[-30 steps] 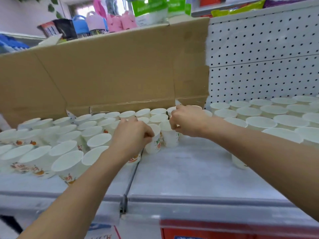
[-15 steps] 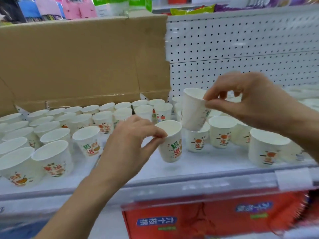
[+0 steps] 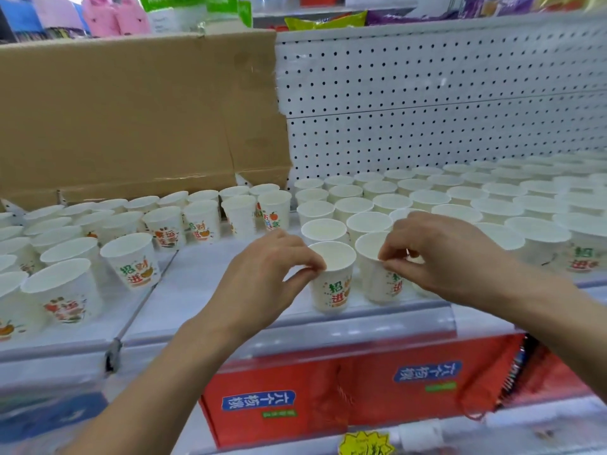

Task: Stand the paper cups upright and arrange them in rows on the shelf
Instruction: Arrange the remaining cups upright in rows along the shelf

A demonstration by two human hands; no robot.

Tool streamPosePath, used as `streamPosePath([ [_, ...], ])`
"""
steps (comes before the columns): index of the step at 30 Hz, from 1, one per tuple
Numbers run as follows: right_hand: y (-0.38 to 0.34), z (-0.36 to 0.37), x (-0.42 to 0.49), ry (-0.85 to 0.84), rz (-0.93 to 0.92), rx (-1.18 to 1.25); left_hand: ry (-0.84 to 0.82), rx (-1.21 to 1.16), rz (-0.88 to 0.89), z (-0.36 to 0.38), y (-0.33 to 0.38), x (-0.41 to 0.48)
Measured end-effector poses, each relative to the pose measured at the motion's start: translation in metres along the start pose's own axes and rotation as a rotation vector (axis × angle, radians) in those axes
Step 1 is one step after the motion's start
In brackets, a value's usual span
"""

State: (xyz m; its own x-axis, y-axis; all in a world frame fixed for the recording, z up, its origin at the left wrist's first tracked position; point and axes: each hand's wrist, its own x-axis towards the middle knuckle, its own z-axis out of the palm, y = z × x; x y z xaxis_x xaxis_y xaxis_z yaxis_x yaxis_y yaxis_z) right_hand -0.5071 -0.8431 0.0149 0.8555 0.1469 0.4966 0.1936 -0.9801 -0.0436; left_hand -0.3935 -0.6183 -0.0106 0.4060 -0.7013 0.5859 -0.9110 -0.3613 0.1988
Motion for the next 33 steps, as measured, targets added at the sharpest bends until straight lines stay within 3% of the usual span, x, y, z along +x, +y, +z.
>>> streamPosePath([
  [13, 0.006, -0.001, -0.005, -0.092, 0.068, 0.015, -0.062, -0.077, -0.065, 0.0, 0.008, -0.002],
  [17, 0.003, -0.012, 0.001, -0.037, 0.039, 0.041, -0.044, -0.104, -0.11, -0.009, 0.009, -0.004],
  [24, -0.007, -0.022, 0.074, -0.05, -0.008, 0.223, -0.092, 0.05, -0.241, -0.058, -0.054, 0.011],
  [30, -0.011, 0.019, 0.181, -0.199, -0.025, 0.091, -0.301, 0.284, -0.352, -0.064, -0.145, 0.066],
  [33, -0.016, 0.058, 0.227, -0.378, -0.042, -0.036, -0.469, 0.366, -0.31, -0.048, -0.176, 0.087],
])
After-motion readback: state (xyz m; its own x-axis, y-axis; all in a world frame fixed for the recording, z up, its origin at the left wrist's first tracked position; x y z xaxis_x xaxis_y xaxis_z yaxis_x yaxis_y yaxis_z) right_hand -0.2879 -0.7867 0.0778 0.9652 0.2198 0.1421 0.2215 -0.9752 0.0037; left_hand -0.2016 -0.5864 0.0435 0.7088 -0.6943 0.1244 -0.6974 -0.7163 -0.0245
